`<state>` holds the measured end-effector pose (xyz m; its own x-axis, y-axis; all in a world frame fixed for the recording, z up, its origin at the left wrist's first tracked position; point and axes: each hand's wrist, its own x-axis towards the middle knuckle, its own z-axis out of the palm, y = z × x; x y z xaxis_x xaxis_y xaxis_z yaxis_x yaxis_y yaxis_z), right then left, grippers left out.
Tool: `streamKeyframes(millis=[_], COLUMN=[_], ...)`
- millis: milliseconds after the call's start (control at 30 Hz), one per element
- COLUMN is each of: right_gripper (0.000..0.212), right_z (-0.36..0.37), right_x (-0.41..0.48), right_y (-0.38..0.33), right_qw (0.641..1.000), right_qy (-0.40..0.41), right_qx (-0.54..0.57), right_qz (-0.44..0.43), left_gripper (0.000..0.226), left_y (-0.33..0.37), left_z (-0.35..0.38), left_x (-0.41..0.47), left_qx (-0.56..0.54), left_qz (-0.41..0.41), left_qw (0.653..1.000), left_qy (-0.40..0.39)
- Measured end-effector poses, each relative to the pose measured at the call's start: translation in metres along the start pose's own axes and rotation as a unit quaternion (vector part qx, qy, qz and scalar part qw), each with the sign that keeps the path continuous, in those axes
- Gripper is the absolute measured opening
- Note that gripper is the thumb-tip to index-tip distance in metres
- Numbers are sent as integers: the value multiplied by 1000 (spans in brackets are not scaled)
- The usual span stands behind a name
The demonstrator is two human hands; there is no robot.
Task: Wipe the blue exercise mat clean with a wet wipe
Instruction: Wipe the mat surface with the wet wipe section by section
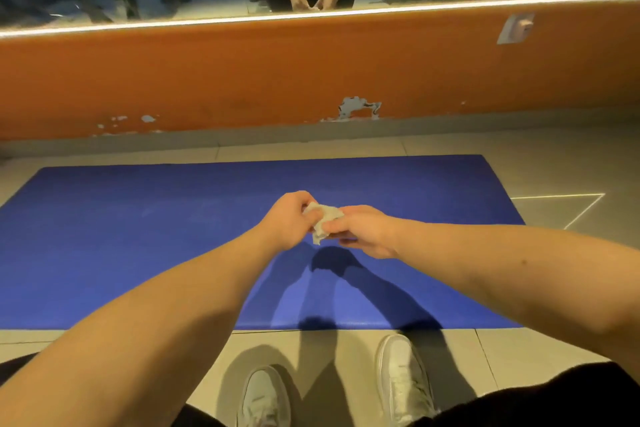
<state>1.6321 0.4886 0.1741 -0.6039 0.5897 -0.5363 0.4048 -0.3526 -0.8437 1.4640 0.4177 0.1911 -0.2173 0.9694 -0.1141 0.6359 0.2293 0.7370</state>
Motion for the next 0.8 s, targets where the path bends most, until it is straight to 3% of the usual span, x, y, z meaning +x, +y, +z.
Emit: streamKeyframes(millis=[200, 467, 633, 800], right_gripper=[24, 18, 26, 16], right_z=[-15, -40, -61, -88], right_x=[41, 112, 167, 232], right_y=[15, 29, 46, 69], right_qw=[991, 989, 985, 963], right_qy=[96, 107, 142, 243], right_qx=[82, 68, 79, 63], right_qz=[47, 71, 63, 94], left_gripper=[11, 12, 17, 11], left_y=[-25, -82, -129, -168], left_z=[11, 46, 64, 77], left_x=[10, 55, 100, 151], left_qx=[-57, -98, -30, 70], left_qz=[-65, -188, -197, -196], left_qw=[996, 977, 980, 978], left_qy=[-2, 10, -2, -29])
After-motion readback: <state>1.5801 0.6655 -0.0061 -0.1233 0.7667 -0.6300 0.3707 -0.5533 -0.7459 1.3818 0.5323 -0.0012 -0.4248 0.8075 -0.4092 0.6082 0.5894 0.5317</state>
